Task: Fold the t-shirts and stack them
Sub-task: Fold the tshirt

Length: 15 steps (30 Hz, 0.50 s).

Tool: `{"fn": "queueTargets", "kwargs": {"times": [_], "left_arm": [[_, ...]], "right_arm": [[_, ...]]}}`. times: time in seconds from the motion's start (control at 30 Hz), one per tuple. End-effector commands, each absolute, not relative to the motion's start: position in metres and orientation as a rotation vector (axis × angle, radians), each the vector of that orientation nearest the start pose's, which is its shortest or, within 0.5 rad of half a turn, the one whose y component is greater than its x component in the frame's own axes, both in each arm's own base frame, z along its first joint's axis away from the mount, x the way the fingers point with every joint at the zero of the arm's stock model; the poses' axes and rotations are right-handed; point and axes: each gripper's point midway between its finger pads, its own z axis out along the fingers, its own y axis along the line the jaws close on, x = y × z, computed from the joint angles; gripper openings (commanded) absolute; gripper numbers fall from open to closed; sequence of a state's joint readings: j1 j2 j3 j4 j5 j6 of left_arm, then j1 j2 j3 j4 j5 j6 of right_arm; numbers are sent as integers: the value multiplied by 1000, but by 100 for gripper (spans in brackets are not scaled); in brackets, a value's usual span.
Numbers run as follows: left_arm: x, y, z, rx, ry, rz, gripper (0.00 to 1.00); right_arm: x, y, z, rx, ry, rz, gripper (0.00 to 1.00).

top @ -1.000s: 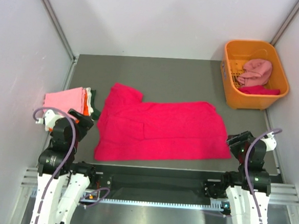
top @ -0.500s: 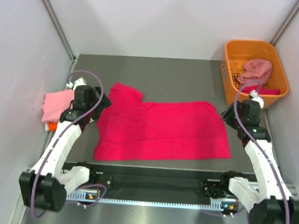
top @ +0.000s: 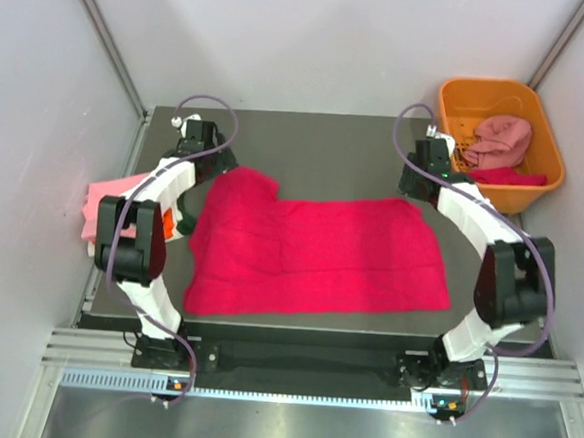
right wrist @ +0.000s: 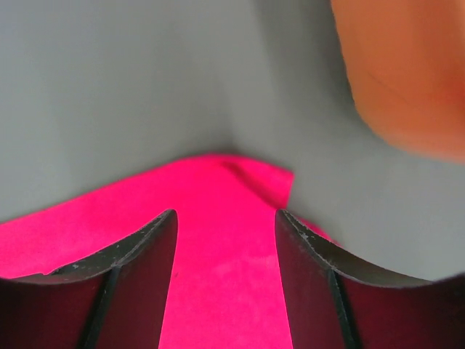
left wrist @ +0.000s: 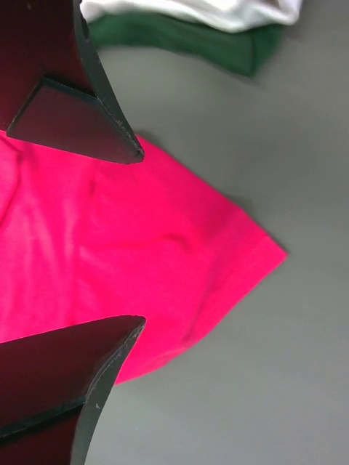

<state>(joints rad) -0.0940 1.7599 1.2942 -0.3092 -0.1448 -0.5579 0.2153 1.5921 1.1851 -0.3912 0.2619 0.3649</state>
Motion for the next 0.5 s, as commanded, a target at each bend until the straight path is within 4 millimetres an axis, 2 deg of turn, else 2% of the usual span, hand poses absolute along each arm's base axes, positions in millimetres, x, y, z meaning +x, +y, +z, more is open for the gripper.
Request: {"fn": "queueTargets", "kwargs": {"times": [0.0,0.03,0.07,0.13,0.17,0.23,0.27,0.47], "left_arm": [[501,-42,130,-560,2215,-171,90],[504,-42,115,-565,2242,-162,90],[507,-40,112,-568,2249,-154,90],[515,-37,105,-576,2257,-146,90],[517,-36,102,-579,2260,-145,90],[520,-33,99,-582,2263,-147,89],[519,-33,98,-579,2267,-147,89],[516,-32,101,-573,2261,-146,88]], "right_arm": [[445,57,129,248,2310,-115,57],[453,59,130,241,2305,-114,57],[456,60,115,234,2339,-127,56],[466,64,113,224,2345,-111,56],[469,66,101,212,2368,-116,56],[476,68,100,212,2370,-129,56],[475,67,89,208,2400,-143,56],[467,71,70,263,2439,-84,57]]}}
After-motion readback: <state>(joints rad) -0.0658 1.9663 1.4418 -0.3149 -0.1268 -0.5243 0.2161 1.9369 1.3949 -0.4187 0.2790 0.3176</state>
